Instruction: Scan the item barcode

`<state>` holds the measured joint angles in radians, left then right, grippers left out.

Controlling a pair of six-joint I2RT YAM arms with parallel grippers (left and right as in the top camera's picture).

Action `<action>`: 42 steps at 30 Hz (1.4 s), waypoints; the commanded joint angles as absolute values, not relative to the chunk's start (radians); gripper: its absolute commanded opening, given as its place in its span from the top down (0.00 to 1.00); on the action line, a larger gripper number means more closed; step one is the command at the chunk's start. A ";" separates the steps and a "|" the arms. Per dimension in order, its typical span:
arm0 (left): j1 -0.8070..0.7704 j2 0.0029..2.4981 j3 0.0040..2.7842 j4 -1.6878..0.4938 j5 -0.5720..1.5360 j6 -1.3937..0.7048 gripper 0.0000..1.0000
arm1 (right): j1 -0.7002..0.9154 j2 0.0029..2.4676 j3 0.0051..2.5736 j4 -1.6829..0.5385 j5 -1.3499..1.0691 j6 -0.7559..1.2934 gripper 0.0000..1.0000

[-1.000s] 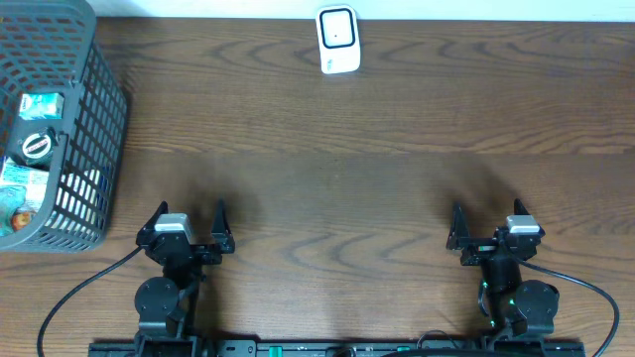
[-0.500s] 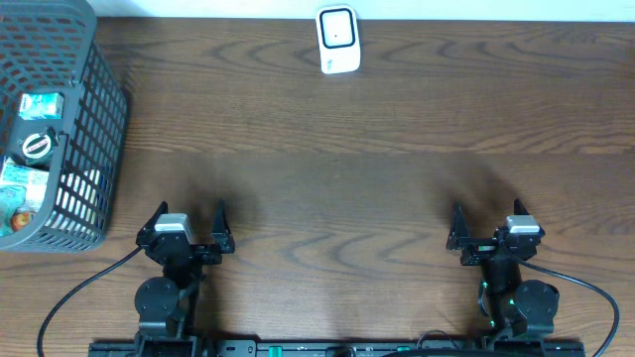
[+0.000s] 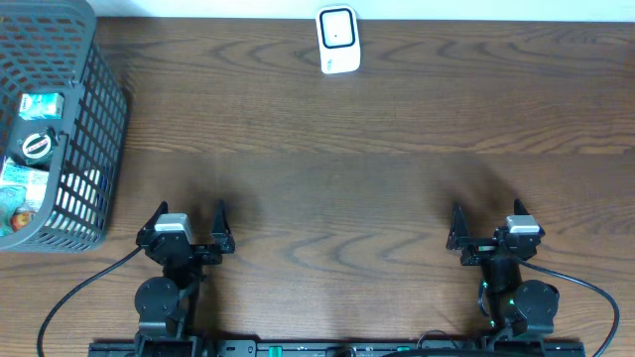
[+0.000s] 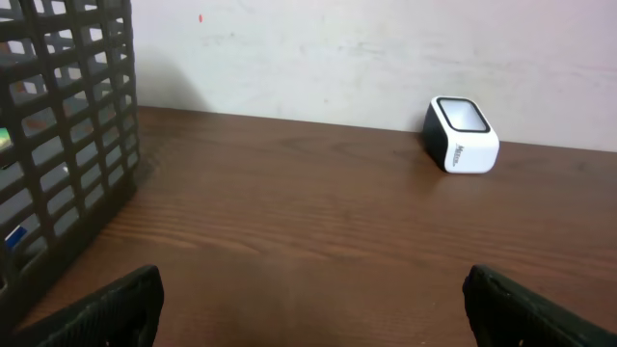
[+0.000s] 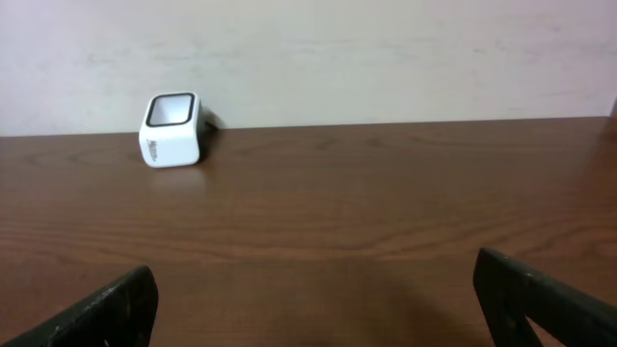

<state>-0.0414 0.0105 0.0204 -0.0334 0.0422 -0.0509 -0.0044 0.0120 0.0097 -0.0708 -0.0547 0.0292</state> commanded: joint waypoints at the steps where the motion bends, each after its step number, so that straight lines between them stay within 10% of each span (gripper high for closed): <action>1: -0.046 0.005 0.004 -0.071 0.022 -0.071 0.02 | -0.012 0.009 0.005 -0.072 -0.047 0.028 0.01; 14: -0.046 0.005 0.008 0.318 0.255 -0.576 0.02 | -0.012 0.010 0.005 -0.072 -0.047 0.029 0.01; 23: -0.045 0.084 0.265 0.490 0.255 -0.553 0.02 | -0.012 0.010 0.005 -0.072 -0.047 0.029 0.01; 30: -0.045 0.529 0.897 -0.263 0.592 -0.308 0.02 | -0.012 0.009 0.005 -0.072 -0.047 0.028 0.01; 35: -0.031 0.773 1.190 -0.346 0.609 -0.203 0.02 | -0.012 0.010 0.005 -0.072 -0.047 0.029 0.01; 42: 0.353 1.390 1.956 -0.819 0.609 -0.237 0.02 | -0.012 0.010 0.005 -0.071 -0.047 0.029 0.01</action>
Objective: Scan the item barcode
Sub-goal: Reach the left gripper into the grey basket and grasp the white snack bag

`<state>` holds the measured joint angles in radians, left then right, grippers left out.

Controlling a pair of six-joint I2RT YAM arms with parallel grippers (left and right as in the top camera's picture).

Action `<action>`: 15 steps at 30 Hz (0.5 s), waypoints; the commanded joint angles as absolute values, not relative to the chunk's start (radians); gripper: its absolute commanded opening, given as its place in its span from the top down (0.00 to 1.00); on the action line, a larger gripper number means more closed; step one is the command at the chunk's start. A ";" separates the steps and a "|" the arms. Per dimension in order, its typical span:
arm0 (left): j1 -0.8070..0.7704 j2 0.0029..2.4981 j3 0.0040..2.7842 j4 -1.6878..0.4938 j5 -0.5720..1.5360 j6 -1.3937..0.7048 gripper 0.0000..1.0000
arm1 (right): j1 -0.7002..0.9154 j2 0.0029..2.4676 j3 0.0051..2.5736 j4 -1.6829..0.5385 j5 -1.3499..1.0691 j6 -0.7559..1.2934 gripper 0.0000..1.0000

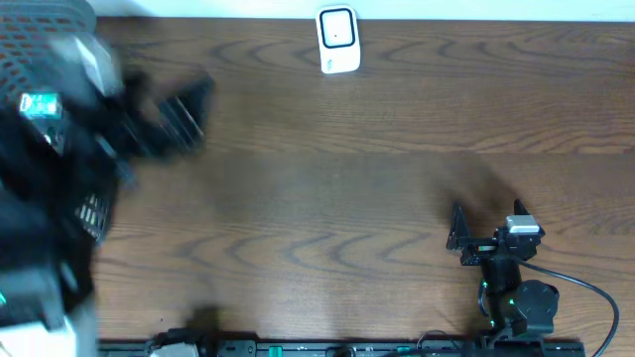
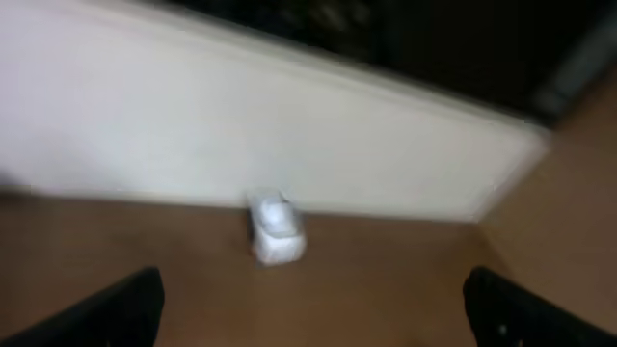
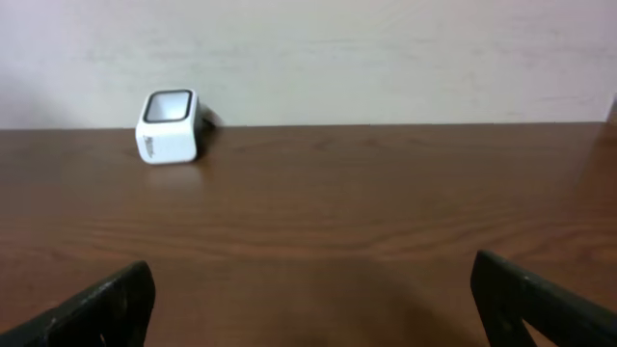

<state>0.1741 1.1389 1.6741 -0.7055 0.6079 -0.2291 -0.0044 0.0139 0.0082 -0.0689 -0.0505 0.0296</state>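
The white barcode scanner (image 1: 337, 40) stands at the table's far edge, also seen as the scanner (image 3: 169, 125) and, blurred, as the scanner (image 2: 278, 231). My left arm is a dark blur over the grey basket (image 1: 50, 20) at far left. Its left gripper (image 1: 174, 114) hangs raised just right of the basket, open and empty in the left wrist view (image 2: 313, 308). A teal box (image 1: 40, 104) shows in the basket; other items there are hidden. The right gripper (image 1: 486, 226) rests at near right, open with nothing in it (image 3: 313, 318).
The dark wooden table (image 1: 327, 188) runs between basket and right arm. A pale wall (image 3: 318, 48) stands behind the scanner. Cables trail from the arm bases along the near edge.
My left arm has left its rest spot at near left and is now raised beside the basket, blurred. Its camera now looks down on the scanner from higher. The right arm has not moved.
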 commanded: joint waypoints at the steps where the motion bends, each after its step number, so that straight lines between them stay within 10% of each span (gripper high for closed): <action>1: 0.444 1.503 2.079 -0.861 0.610 -0.292 0.02 | -0.012 0.010 0.005 -0.071 -0.047 0.029 0.01; 15: 0.731 1.947 2.214 -1.093 0.220 -0.361 0.02 | -0.012 0.009 0.005 -0.072 -0.047 0.029 0.01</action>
